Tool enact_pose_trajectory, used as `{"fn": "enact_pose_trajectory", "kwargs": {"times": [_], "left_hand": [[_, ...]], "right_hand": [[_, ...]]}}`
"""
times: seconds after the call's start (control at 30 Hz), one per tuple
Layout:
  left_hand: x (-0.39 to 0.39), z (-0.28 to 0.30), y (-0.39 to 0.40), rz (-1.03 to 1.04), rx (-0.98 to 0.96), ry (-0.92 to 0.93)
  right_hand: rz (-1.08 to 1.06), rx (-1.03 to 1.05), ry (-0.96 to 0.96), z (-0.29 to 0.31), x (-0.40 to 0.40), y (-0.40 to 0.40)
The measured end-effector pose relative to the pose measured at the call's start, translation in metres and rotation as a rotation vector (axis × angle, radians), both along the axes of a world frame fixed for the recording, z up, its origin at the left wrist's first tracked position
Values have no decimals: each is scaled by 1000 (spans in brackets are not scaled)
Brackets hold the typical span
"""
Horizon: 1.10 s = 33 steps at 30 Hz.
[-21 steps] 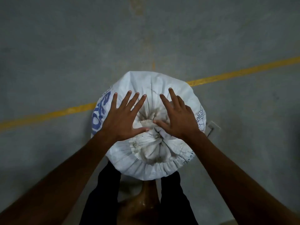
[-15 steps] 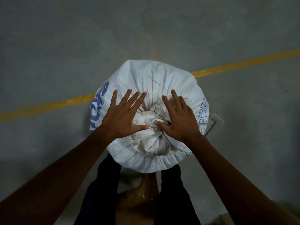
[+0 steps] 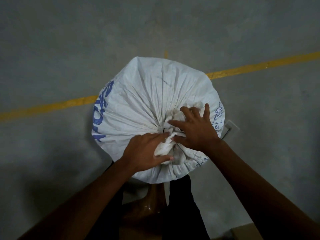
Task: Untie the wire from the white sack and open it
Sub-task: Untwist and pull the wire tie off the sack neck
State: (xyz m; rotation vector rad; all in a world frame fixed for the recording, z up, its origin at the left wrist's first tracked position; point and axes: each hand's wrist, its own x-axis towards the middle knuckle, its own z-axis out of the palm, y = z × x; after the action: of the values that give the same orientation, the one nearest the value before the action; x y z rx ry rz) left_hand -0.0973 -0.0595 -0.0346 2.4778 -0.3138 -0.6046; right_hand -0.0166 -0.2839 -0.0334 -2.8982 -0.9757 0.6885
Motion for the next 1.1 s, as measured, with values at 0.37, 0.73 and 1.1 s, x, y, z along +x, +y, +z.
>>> {"fn": "enact_pose_trajectory", "kwargs": {"times": [0.37, 0.73, 1.1], "left_hand": [[-2, -3, -4, 30, -136, 89], [-2, -21, -1, 117, -212, 113], [11, -47, -3, 688, -420, 407]], "right_hand": [[151, 96, 291, -9, 12, -18], [74, 366, 426, -19, -12, -10], [71, 471, 311, -36, -47, -7]]}}
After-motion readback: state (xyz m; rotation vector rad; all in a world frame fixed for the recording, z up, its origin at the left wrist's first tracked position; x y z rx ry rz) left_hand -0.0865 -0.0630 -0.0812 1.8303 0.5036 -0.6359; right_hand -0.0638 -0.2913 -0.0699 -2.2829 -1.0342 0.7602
